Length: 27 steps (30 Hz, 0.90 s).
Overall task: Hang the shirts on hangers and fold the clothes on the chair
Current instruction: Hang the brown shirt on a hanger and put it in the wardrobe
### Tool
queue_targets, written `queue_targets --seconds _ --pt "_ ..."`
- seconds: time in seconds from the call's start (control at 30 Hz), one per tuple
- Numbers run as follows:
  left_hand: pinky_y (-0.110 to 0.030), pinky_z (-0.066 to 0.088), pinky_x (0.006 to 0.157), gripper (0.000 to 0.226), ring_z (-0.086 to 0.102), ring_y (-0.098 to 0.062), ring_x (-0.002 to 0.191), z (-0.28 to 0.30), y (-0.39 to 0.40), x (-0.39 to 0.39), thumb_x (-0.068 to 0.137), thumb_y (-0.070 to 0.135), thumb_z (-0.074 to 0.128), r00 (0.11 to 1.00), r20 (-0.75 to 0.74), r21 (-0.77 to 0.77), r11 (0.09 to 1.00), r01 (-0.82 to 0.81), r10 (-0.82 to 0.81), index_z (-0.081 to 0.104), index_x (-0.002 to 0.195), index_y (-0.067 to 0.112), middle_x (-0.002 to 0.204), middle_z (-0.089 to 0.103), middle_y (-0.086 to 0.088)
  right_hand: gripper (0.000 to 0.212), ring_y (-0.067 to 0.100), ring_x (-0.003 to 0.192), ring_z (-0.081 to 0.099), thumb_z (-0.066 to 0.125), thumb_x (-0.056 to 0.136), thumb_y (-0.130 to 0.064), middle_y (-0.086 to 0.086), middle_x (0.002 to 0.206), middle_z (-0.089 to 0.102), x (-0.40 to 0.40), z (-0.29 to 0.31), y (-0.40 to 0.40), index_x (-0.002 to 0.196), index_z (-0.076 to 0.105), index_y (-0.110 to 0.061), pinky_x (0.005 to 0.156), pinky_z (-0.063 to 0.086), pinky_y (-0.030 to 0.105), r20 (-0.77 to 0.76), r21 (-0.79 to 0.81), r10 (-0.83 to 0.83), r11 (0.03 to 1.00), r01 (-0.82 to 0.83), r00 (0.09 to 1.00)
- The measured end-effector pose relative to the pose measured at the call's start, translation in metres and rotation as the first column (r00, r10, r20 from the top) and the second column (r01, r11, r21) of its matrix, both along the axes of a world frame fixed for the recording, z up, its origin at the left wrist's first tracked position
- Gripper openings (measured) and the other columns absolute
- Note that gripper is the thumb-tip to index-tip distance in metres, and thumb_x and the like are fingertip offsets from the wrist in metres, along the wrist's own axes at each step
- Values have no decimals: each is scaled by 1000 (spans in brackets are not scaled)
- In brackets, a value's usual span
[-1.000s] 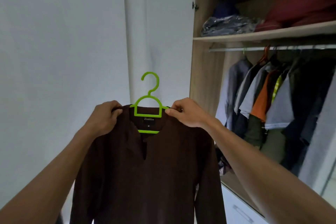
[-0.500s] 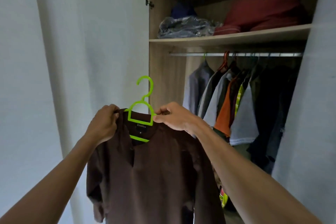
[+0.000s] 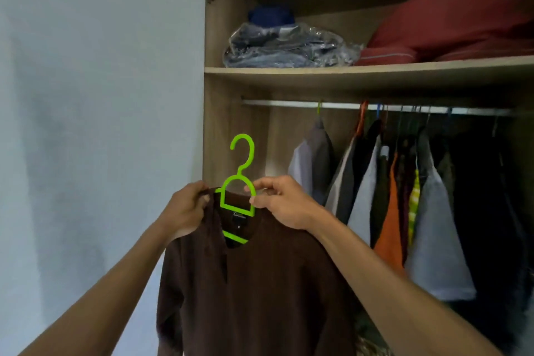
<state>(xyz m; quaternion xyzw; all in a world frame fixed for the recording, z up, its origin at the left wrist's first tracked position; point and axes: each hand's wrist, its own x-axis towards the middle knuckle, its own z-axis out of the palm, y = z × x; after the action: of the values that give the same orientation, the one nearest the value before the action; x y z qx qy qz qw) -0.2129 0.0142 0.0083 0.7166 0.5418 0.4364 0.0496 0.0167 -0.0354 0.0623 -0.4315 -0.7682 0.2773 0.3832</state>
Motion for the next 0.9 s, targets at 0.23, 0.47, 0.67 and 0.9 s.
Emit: queue_targets --seconds 0.23,0.47,0.67,0.9 --pt "-26 37 79 23 56 -20 98 16 127 13 99 4 50 985 102 19 990 141 -142 65 115 9 104 61 -2 23 17 91 66 68 92 -7 -6 83 68 -24 10 92 95 68 -29 90 50 34 -121 -49 -208 978 203 971" --pt "-18 47 82 30 60 -16 103 24 235 37 101 3 46 944 157 21 957 290 -290 64 120 16 109 66 1 20 3 83 63 64 93 -4 -12 87 67 -30 16 172 103 68 -20 69 47 10 -232 -47 -279 960 276 932" --pt "-42 48 104 39 63 -21 117 39 327 60 92 16 50 933 118 36 940 338 -340 64 128 25 120 70 1 19 11 81 63 66 89 -2 -8 80 65 -14 35 239 94 66 -20 66 48 17 -315 -48 -373 924 378 873" --pt "-35 45 106 47 58 -25 126 104 397 98 93 1 54 939 -37 70 937 343 -341 59 135 19 130 66 -5 38 20 74 58 66 82 -7 4 88 66 7 74 324 111 62 -31 59 42 27 -389 0 -490 847 531 780"
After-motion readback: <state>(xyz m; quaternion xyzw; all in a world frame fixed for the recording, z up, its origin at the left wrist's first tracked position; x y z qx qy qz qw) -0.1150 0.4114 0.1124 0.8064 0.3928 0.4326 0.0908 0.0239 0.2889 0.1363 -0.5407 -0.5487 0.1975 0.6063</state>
